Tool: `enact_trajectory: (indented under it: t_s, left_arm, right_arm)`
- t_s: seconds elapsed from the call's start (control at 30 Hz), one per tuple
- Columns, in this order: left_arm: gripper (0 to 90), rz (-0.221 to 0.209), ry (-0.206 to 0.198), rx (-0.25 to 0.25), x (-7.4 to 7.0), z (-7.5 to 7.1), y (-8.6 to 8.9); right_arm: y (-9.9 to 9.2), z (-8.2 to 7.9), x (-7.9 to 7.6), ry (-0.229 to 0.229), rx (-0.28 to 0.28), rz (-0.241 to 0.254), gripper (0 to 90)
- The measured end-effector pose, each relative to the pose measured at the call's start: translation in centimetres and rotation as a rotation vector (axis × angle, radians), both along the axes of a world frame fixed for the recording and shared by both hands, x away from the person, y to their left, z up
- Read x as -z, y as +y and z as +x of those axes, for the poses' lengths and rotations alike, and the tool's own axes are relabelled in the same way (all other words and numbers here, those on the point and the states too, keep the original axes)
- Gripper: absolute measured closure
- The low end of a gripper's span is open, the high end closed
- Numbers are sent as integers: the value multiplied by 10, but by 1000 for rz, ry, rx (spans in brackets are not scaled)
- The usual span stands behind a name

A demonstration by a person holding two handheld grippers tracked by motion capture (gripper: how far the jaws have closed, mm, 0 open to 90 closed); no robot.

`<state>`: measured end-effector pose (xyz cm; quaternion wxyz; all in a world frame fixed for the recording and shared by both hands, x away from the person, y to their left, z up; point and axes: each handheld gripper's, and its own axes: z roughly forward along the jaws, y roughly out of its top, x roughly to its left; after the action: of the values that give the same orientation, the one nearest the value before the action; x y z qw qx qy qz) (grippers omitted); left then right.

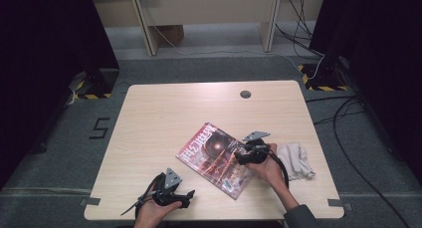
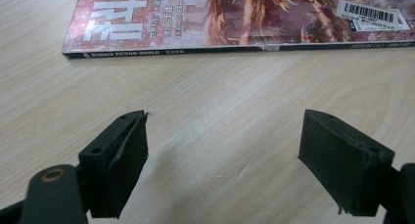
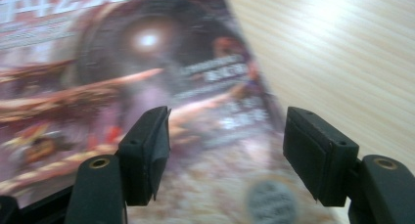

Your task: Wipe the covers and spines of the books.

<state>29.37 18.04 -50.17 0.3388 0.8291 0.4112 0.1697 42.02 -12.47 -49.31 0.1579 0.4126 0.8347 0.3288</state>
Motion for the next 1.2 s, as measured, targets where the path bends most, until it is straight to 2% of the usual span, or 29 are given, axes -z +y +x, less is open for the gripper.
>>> enact_trajectory:
  t_s: [0.13, 0.17, 0.3, 0.5, 0.63, 0.77, 0.83, 0.93, 1.2]
  left_arm:
    - [180, -4, -2, 0, 0, 1, -1]
    - [179, -4, -2, 0, 0, 1, -1]
    - [180, -2, -5, 6, 1, 3, -6]
    - [186, -12, -21, 4, 1, 11, -11]
    - [188, -16, -32, -21, 2, 18, -11]
    - [189, -3, -47, -28, 2, 25, -16]
    - [189, -4, -51, -33, 3, 27, -17]
    - [189, 17, -61, -38, 3, 29, -20]
    - [192, 52, -70, -45, 6, 35, -26]
  right_arm:
    - [-12, 7, 5, 19, 58, -5, 332]
    - [-12, 7, 5, 19, 58, -5, 332]
    - [-18, 10, 9, 53, 80, 38, 330]
    - [-18, 6, 10, 66, 50, 53, 330]
    - [-18, 1, 10, 86, 44, 59, 322]
    - [-19, -11, 10, 82, 10, 49, 311]
    - [-19, -14, 9, 89, 10, 50, 310]
    - [-18, -27, 9, 81, -20, 30, 305]
    - [-20, -46, 9, 82, -61, 33, 303]
